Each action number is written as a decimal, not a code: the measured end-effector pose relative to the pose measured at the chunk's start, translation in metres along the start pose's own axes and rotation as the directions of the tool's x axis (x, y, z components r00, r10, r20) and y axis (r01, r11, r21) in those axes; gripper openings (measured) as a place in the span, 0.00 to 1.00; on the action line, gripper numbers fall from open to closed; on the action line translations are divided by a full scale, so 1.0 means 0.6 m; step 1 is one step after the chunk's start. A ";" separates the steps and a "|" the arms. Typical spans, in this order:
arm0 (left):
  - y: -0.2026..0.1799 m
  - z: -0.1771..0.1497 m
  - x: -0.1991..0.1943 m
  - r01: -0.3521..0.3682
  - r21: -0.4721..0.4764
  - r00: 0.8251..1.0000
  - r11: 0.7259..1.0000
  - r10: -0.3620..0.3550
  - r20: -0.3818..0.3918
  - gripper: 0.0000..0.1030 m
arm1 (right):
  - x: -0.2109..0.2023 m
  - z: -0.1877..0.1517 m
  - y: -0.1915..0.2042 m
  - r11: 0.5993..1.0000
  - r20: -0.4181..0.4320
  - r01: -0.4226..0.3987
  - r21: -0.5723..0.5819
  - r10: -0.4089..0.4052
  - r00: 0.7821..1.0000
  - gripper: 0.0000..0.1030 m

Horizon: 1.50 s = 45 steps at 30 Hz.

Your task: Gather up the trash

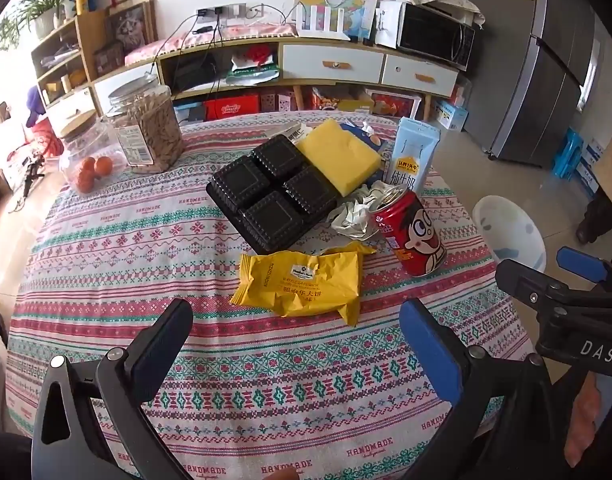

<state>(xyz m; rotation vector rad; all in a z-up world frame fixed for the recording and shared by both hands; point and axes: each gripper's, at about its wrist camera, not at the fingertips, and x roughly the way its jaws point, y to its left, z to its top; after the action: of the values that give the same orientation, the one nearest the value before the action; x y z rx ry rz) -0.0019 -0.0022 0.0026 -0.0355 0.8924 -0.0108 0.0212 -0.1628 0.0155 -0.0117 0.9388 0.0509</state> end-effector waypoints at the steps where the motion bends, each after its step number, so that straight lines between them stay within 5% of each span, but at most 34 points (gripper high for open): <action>1: 0.000 0.000 0.000 0.008 0.001 1.000 1.000 -0.008 0.000 1.00 | 0.000 0.000 0.000 1.000 0.000 0.003 0.000 -0.003 1.000 1.00; 20: -0.008 0.001 -0.009 0.101 0.014 0.995 0.995 -0.102 0.022 1.00 | -0.014 0.000 -0.017 0.996 0.015 0.083 0.025 -0.084 0.996 1.00; 45: -0.007 0.000 -0.004 0.090 0.019 0.996 0.996 -0.090 0.015 1.00 | -0.013 0.000 -0.021 0.996 0.010 0.082 0.027 -0.082 0.997 1.00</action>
<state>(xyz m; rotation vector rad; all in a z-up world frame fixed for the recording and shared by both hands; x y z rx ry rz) -0.0034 -0.0062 0.0045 -0.0588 0.8745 -0.1028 0.0172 -0.1755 0.0213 -0.0249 0.9274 -0.0373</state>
